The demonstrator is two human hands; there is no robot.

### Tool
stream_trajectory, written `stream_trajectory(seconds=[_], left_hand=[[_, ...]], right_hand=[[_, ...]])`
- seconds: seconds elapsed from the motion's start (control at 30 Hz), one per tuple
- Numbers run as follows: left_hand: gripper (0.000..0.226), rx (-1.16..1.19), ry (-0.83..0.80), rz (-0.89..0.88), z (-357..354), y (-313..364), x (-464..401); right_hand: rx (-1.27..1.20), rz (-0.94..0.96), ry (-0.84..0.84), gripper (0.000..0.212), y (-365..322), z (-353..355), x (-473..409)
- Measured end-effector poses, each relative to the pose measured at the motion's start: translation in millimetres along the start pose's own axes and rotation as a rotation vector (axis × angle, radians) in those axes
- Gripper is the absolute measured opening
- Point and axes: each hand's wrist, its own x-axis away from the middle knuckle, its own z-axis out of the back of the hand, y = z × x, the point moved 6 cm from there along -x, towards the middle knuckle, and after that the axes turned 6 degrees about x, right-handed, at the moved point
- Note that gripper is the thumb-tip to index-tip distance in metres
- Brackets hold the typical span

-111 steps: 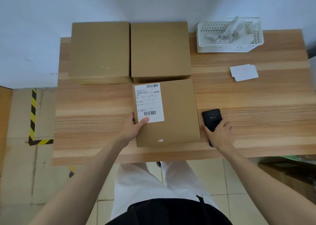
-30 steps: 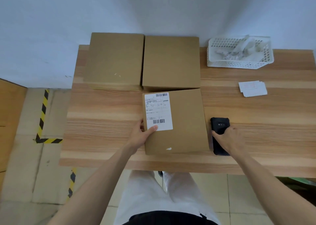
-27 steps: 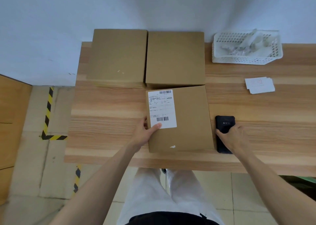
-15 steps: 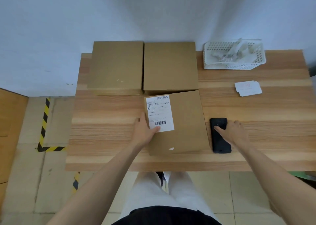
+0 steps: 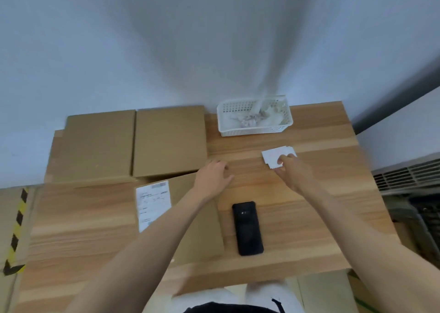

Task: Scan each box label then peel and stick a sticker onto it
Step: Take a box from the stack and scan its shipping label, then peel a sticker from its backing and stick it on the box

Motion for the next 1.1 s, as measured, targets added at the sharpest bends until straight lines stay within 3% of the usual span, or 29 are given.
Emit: stream_trajectory(seconds=[0.27,0.43,0.73,0.9,1.03,1.1], left_hand=[[0.037,0.088,-0.07,0.167,-57,73,-94],[0.037,0.055,-0.074,0.238,-75,75,-134],[0.055,-0.025,-0.169,0.283,-112,64,-174],[0.039,0.025,-0.124,0.301,-120,56,-179],[0.007,0.192,0.001,0.354,-111,54,-179],[0.008,0.248,0.027,0.358,-106,54,-177]], right_hand=[[-0.08,0.086,-0.066,0.029,71,-2,-70],[-0.136,0.13,-0.137,0.036,78,-14,-107],[-0.085,0.209,-0.175,0.039,78,-41,-140],[-0.12,0.198,-0.147,0.037,79,-47,-145],[-0.204,0.199,-0.108,0.017,77,-43,-145],[-0.273,0.182,-0.104,0.009,78,-40,-145]])
